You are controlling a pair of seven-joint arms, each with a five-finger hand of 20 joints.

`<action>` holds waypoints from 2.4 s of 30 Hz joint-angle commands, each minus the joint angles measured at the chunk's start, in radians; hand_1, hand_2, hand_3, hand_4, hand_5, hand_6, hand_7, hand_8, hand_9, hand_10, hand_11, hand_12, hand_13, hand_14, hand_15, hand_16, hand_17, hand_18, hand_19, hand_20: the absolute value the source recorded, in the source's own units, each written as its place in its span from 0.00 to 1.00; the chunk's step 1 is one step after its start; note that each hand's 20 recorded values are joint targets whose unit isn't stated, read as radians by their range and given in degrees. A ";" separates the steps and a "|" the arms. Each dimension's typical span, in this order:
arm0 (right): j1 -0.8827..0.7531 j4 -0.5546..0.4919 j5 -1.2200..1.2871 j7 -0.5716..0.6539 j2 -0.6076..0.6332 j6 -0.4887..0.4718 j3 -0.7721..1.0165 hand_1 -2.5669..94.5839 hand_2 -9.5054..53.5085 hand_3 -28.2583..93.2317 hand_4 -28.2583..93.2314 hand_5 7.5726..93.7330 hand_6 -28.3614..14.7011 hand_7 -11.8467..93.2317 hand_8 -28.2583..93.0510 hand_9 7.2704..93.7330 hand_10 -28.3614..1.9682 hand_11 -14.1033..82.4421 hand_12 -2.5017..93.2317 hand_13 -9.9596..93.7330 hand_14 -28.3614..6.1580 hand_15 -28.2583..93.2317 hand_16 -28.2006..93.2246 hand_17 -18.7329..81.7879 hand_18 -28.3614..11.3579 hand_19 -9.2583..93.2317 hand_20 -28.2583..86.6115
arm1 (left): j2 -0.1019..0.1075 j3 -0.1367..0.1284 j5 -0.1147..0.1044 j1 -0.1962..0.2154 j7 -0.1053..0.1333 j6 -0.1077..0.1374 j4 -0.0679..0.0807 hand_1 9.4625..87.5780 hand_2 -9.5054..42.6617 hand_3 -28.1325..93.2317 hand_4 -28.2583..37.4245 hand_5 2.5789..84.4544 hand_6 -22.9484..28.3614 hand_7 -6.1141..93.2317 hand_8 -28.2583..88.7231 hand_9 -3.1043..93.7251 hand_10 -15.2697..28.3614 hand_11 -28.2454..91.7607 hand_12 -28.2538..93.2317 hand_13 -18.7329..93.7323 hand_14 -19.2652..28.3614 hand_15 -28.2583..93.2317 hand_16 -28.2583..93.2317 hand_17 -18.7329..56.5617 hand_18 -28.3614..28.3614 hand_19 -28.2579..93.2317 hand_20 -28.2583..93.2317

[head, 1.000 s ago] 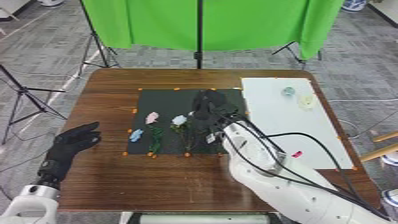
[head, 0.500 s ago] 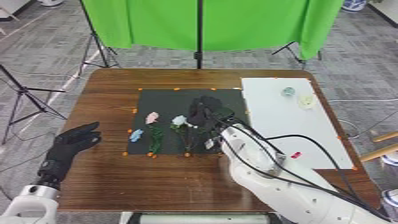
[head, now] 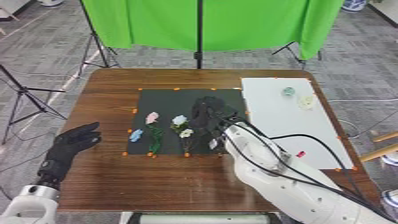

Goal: Arrange flowers

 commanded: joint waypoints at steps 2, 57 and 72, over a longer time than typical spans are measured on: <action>0.017 -0.025 0.011 0.002 0.032 0.061 0.052 0.44 0.00 0.77 0.09 0.76 0.67 0.32 0.25 0.87 0.59 0.48 0.30 0.94 0.72 0.76 0.53 0.78 0.30 1.00 0.76 | -0.003 -0.009 0.000 0.019 -0.013 -0.012 -0.003 0.40 0.00 0.76 0.30 0.51 0.54 0.19 0.18 0.49 0.65 0.41 0.32 0.51 0.76 0.41 0.22 0.37 0.73 0.31 0.38; 0.254 0.045 -0.393 0.022 0.078 0.133 -0.437 0.48 0.00 0.80 0.00 0.70 0.65 0.36 0.19 0.82 0.57 0.72 0.41 0.93 0.75 0.83 0.55 0.81 0.31 1.00 0.85 | -0.008 -0.009 0.007 0.013 -0.011 -0.015 -0.002 0.40 0.00 0.76 0.31 0.50 0.54 0.19 0.18 0.49 0.65 0.41 0.32 0.52 0.76 0.41 0.22 0.37 0.73 0.31 0.38; 0.262 0.089 -0.396 0.017 0.065 0.248 -0.465 0.84 0.00 0.24 0.24 0.68 0.65 0.50 0.40 0.82 0.58 0.75 0.40 0.96 0.78 0.84 0.54 0.84 0.33 1.00 0.86 | -0.003 -0.013 0.007 0.015 -0.018 -0.021 -0.004 0.41 0.00 0.76 0.31 0.50 0.54 0.19 0.18 0.49 0.65 0.41 0.32 0.52 0.76 0.41 0.22 0.37 0.73 0.31 0.38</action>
